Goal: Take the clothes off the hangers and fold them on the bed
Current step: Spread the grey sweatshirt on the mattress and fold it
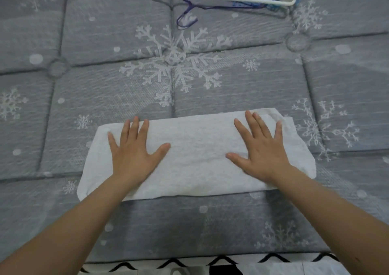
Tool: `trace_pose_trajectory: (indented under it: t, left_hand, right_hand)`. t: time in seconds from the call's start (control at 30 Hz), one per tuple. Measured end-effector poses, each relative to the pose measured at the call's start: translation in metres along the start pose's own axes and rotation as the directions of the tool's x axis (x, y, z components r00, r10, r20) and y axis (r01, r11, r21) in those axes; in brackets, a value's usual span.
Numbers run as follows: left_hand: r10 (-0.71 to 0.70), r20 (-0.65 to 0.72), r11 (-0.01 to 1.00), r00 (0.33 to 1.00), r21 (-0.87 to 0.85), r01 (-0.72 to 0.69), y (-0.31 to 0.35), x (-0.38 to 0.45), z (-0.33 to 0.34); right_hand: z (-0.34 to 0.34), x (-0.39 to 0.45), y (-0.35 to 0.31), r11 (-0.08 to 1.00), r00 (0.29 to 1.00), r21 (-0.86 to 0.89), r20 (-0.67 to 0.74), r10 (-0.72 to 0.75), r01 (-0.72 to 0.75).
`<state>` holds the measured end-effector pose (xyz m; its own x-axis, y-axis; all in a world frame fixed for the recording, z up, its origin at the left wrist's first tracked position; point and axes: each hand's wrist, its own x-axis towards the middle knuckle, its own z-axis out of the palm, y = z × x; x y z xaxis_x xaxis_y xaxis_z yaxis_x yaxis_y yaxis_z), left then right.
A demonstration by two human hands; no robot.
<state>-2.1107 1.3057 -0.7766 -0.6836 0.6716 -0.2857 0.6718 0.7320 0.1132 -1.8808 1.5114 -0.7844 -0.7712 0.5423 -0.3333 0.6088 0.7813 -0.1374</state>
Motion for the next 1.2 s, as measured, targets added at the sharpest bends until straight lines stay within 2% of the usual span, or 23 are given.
trace_pose_trajectory:
  t: [0.1, 0.17, 0.2, 0.27, 0.3, 0.33, 0.4, 0.5, 0.6, 0.67, 0.77, 0.83, 0.9, 0.97, 1.07, 1.13, 1.2]
  left_hand:
    - [0.071, -0.002, 0.997, 0.997, 0.006, -0.071, 0.013, 0.013, -0.015]
    - [0.148, 0.015, 0.987, 0.989, -0.058, -0.147, 0.026, 0.021, -0.027]
    - [0.189, 0.041, 0.977, 0.981, -0.109, -0.184, 0.032, 0.027, -0.034]
    - [0.272, 0.125, 0.950, 0.954, -0.189, -0.247, 0.044, 0.035, -0.042]
    - [0.304, 0.163, 0.943, 0.938, -0.193, -0.272, 0.050, 0.039, -0.045]
    - [0.312, 0.206, 0.943, 0.928, -0.189, -0.275, 0.054, 0.041, -0.046]
    - [0.288, 0.306, 0.954, 0.908, -0.172, -0.245, 0.062, 0.048, -0.051]
    - [0.249, 0.423, 0.965, 0.871, -0.183, -0.187, 0.065, 0.061, -0.052]
    - [0.241, 0.495, 0.959, 0.835, -0.253, -0.127, 0.066, 0.073, -0.053]
    - [0.261, 0.553, 0.955, 0.791, -0.267, -0.129, 0.066, 0.076, -0.054]
    - [0.298, 0.613, 0.939, 0.732, -0.326, -0.110, 0.073, 0.075, -0.061]
    - [0.318, 0.621, 0.927, 0.716, -0.362, -0.098, 0.077, 0.072, -0.063]
    - [0.346, 0.614, 0.907, 0.709, -0.413, -0.085, 0.079, 0.065, -0.062]
    - [0.346, 0.617, 0.889, 0.707, -0.457, -0.036, 0.081, 0.061, -0.062]
    - [0.329, 0.617, 0.884, 0.715, -0.468, -0.003, 0.081, 0.061, -0.061]
    - [0.331, 0.614, 0.881, 0.717, -0.474, -0.001, 0.080, 0.061, -0.061]
    - [0.340, 0.610, 0.871, 0.715, -0.491, 0.004, 0.079, 0.063, -0.059]
  right_hand:
    - [-0.011, -0.003, -0.002, 1.000, 0.999, 0.026, 0.032, -0.017, 0.016]
    - [-0.023, -0.004, -0.005, 0.997, 0.999, 0.058, 0.007, -0.047, 0.047]
    - [-0.031, -0.004, -0.007, 0.995, 0.996, 0.069, -0.057, -0.067, 0.071]
    - [-0.042, -0.006, -0.013, 0.983, 0.953, 0.132, -0.293, -0.083, 0.127]
    - [-0.047, -0.008, -0.016, 0.966, 0.943, 0.227, -0.330, -0.046, 0.127]
    - [-0.051, -0.010, -0.021, 0.933, 0.958, 0.347, -0.285, 0.008, 0.095]
    - [-0.054, -0.012, -0.030, 0.846, 0.992, 0.531, -0.067, 0.102, -0.051]
    - [-0.043, -0.019, -0.039, 0.712, 0.960, 0.645, 0.210, 0.185, -0.278]
    - [-0.033, -0.032, -0.049, 0.439, 0.836, 0.713, 0.496, 0.235, -0.547]
    - [-0.026, -0.045, -0.062, 0.327, 0.736, 0.662, 0.640, 0.220, -0.674]
    - [-0.013, -0.059, -0.081, 0.227, 0.628, 0.588, 0.752, 0.201, -0.776]
    - [-0.005, -0.065, -0.093, 0.062, 0.599, 0.602, 0.767, 0.230, -0.796]
    - [-0.001, -0.070, -0.106, -0.183, 0.568, 0.628, 0.770, 0.292, -0.757]
    - [0.002, -0.073, -0.121, -0.383, 0.545, 0.643, 0.766, 0.341, -0.663]
    - [0.007, -0.077, -0.148, -0.646, 0.534, 0.639, 0.747, 0.395, -0.416]
    - [0.008, -0.076, -0.165, -0.786, 0.535, 0.582, 0.741, 0.406, -0.209]
    - [0.006, -0.073, -0.177, -0.870, 0.540, 0.491, 0.745, 0.391, -0.047]
